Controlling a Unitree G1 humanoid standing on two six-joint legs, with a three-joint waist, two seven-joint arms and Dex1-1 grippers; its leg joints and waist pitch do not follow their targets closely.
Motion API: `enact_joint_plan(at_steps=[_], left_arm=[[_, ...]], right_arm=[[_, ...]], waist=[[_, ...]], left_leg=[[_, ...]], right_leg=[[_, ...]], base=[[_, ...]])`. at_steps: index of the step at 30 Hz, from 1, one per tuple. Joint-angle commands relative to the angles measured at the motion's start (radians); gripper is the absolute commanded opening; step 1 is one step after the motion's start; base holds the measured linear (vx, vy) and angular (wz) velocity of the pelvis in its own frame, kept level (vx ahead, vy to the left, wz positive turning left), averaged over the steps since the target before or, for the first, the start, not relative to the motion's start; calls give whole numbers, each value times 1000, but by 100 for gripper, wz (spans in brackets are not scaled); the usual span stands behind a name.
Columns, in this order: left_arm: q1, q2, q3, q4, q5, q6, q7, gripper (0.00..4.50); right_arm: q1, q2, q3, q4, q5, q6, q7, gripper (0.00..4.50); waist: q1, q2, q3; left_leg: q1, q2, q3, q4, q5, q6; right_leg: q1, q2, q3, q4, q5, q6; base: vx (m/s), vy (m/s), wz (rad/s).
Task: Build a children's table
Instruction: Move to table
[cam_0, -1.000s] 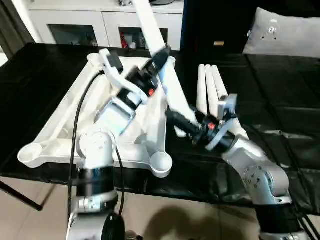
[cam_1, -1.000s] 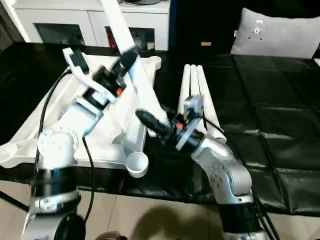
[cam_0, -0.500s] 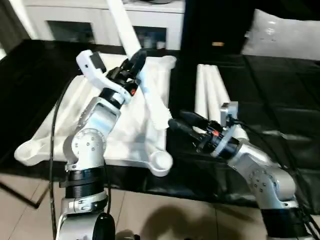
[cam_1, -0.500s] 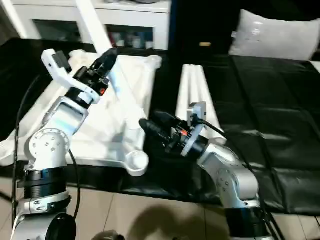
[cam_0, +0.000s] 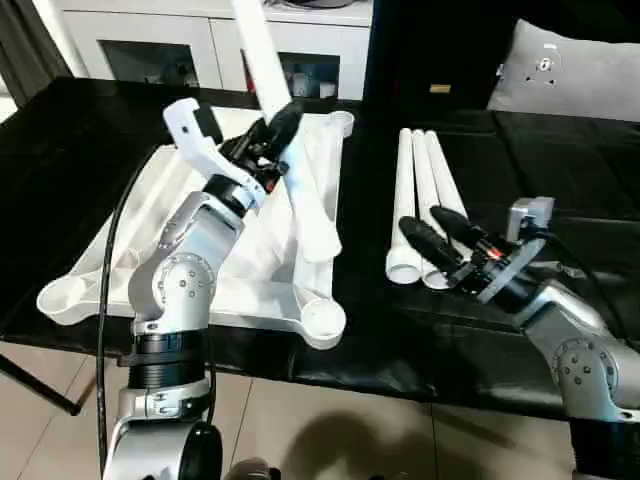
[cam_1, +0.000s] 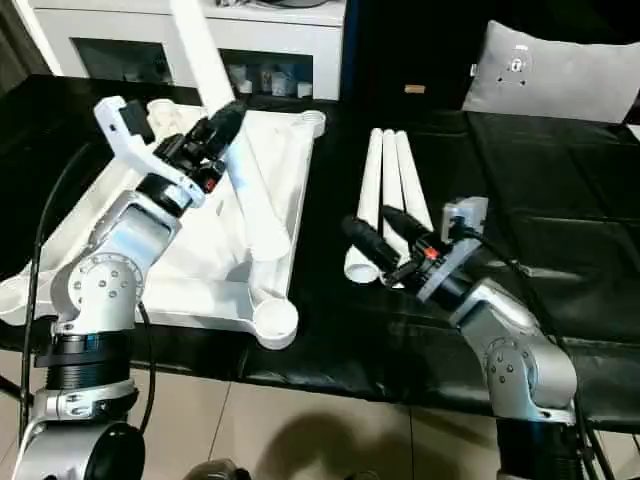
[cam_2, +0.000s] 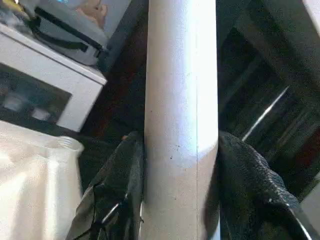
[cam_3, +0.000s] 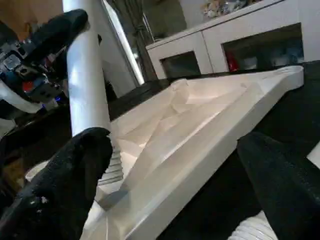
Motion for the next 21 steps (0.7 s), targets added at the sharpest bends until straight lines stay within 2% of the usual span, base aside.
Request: enact_joint_plan(at_steps=[1,2,3,4,6,9,12,14,16,21], left_arm=[[-8,3,-56,-30,69,-32,7,180],[0,-5,-91,-45,114,-57,24,180],[0,-5,-91,-45,114,-57,24,180],[8,-18,-129,-61,161,-82,42,180],[12,-28,-152,-69,184,-95,52,179],[12,-34,-215,-70,264,-144,71,179],[11,-34,-228,-70,282,-156,74,179],[14,-32,-247,-70,316,-178,79,179],[22,-37,-256,-74,334,-188,82,179],[38,-45,-275,-90,357,-201,93,179]], right_arm=[[-47,10,61,-46,-41,39,-46,450],[-66,32,105,-55,-75,40,-68,450],[-66,32,105,-55,-75,40,-68,450],[-93,55,155,-58,-116,35,-90,450],[-114,65,191,-53,-148,28,-101,450],[-181,121,224,7,-191,18,-154,450],[-195,134,235,23,-206,12,-165,450],[-232,173,260,82,-253,-2,-226,422],[-249,196,268,113,-272,-9,-258,412],[-253,223,266,153,-279,-22,-266,367]], waist=[[2,-12,-76],[2,-13,-75],[2,-12,-75],[3,-11,-74],[3,-10,-74],[3,-9,-76],[4,-5,-76],[0,-7,-76],[-2,-5,-75],[-4,-7,-76]], left_leg=[[1,55,-13,-71,0,60],[1,57,-13,-72,-7,55],[0,59,-14,-74,-10,49],[2,60,-12,-74,-22,42],[0,60,-12,-75,-30,30],[0,60,-13,-77,-33,13],[0,61,-13,-78,-38,0],[-1,58,-13,-78,-37,-7],[-2,58,-12,-79,-45,-13],[-3,59,-12,-80,-41,-13]], right_leg=[[64,-85,51,-66,-97,-184],[62,-85,52,-68,-114,-179],[62,-86,52,-67,-119,-177],[60,-87,53,-71,-139,-172],[60,-87,53,-70,-139,-171],[59,-86,55,-66,-117,-169],[59,-85,57,-62,-83,-170],[60,-85,55,-62,-72,-179],[60,-87,56,-63,-84,-177],[63,-88,57,-59,-63,-177]], base=[[0,0,0],[0,0,0],[0,0,0],[0,0,0],[0,0,0],[0,0,0],[0,0,0],[0,0,0],[0,0,0],[0,0,0]])
